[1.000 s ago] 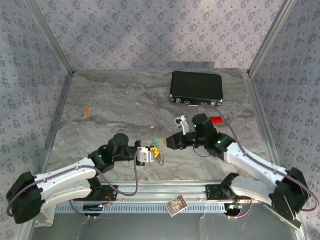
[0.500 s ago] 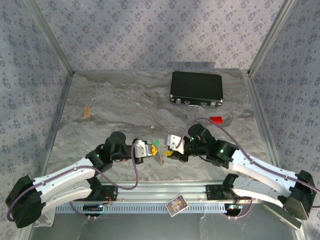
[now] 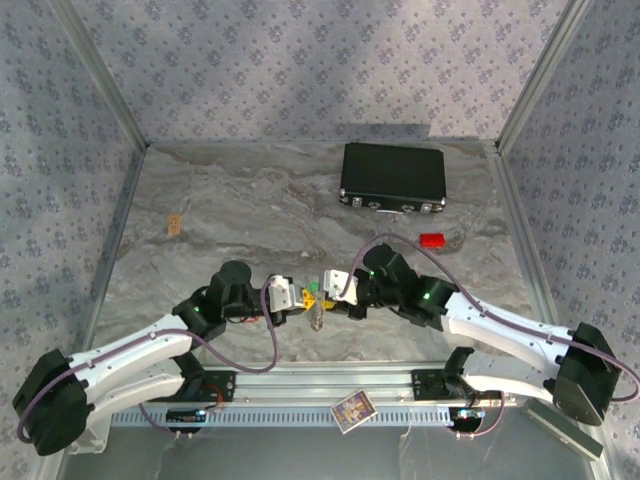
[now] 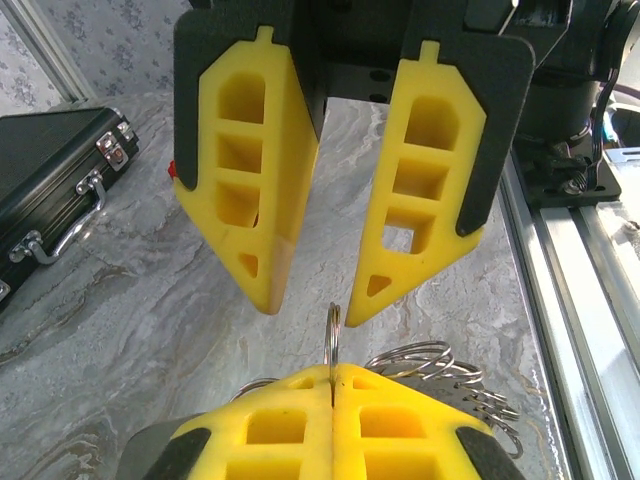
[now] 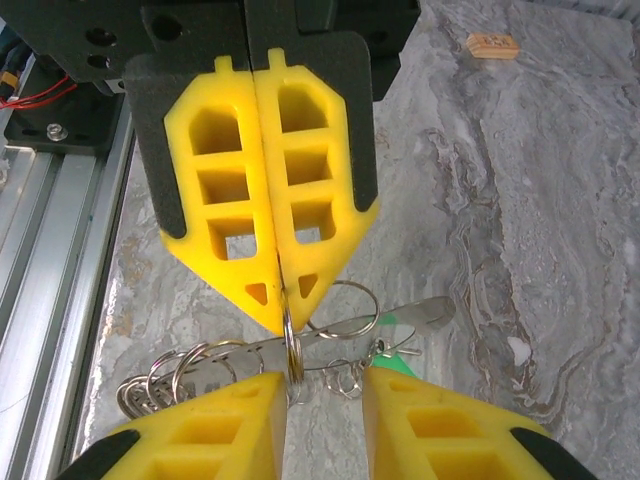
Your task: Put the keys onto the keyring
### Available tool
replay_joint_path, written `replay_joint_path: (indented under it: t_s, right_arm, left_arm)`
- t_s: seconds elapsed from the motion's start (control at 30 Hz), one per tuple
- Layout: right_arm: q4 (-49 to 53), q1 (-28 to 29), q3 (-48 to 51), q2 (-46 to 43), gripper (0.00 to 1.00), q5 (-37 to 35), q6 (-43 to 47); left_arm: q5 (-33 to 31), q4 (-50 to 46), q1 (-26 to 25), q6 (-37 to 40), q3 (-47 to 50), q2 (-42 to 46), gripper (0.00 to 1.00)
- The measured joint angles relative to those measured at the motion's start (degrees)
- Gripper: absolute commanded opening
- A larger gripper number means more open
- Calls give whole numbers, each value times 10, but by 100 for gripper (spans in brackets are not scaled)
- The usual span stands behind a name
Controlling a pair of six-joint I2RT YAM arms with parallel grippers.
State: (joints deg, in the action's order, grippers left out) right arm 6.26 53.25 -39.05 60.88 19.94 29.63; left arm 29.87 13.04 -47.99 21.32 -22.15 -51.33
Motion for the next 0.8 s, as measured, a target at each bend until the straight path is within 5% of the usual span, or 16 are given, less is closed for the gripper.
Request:
replay_joint_path:
  t_s: [0.3, 0.5, 0.8]
  right_arm:
    - [-30, -4, 0, 18, 0, 20, -6]
    - [-37, -28, 0, 19, 0, 52, -7]
    - [-34, -69, -10, 21, 0, 97, -9]
  left_arm:
    - [8, 23, 13, -11, 0, -10, 0]
    - [23, 46, 27, -19, 0, -16, 24]
    - [34, 65, 55, -29, 0, -13, 39]
